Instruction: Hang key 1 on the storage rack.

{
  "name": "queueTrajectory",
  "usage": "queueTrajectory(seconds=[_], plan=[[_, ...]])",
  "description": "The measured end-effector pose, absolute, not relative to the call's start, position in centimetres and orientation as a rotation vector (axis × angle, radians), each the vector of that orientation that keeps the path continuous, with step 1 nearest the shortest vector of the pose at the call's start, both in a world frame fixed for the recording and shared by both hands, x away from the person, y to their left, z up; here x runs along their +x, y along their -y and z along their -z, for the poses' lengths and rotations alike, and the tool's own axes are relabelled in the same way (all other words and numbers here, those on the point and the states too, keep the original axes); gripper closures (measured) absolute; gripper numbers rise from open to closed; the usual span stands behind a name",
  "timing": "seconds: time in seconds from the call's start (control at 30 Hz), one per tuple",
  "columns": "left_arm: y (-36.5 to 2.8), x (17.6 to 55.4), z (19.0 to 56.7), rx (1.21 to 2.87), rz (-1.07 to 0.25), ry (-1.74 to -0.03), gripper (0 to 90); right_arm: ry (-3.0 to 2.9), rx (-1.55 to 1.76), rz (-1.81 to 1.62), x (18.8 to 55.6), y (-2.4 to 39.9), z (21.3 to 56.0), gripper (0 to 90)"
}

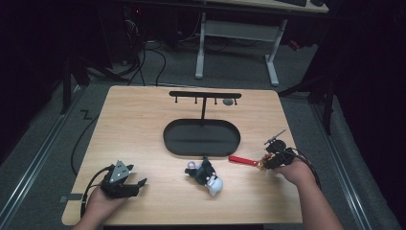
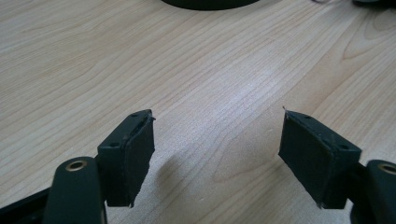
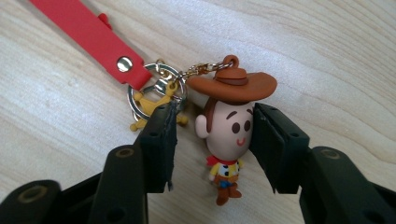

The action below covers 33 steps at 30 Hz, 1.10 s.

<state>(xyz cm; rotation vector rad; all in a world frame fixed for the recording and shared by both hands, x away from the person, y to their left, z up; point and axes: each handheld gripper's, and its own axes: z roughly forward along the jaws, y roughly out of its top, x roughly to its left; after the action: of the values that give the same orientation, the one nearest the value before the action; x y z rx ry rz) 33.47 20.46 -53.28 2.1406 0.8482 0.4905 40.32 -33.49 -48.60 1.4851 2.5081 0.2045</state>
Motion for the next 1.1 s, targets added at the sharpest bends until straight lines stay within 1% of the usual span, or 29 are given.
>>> queueTrajectory(seconds=[0.23, 0.33, 0.7, 0.93, 0.97, 1.1], plan=[[-20.4, 33.5, 53.3, 2.141, -0.49, -0.853, 26.7, -2.482, 1.523, -0.233, 40.6, 34.1, 49.0, 59.4], [-20.4, 33.5, 53.3, 2.137, -0.494, -0.851, 26.8, -2.485, 1.536, -0.24, 40.7, 34.0, 49.0, 65.7], [-20.6, 33.3, 53.1, 2.129, -0.499, -0.848, 27.1, -2.474, 1.546, -0.141, 40.9, 33.2, 48.8, 66.9], [-20.5, 33.3, 53.0, 2.127, -0.499, -0.84, 27.3, -2.486, 1.576, -0.14, 40.3, 32.9, 46.6, 66.9], [-20.4, 33.3, 52.9, 2.128, -0.501, -0.834, 27.3, -2.488, 1.571, -0.146, 39.9, 32.8, 45.9, 67.0], [-20.4, 33.2, 52.9, 2.121, -0.501, -0.829, 27.3, -2.494, 1.546, -0.159, 39.0, 32.3, 44.6, 66.9]])
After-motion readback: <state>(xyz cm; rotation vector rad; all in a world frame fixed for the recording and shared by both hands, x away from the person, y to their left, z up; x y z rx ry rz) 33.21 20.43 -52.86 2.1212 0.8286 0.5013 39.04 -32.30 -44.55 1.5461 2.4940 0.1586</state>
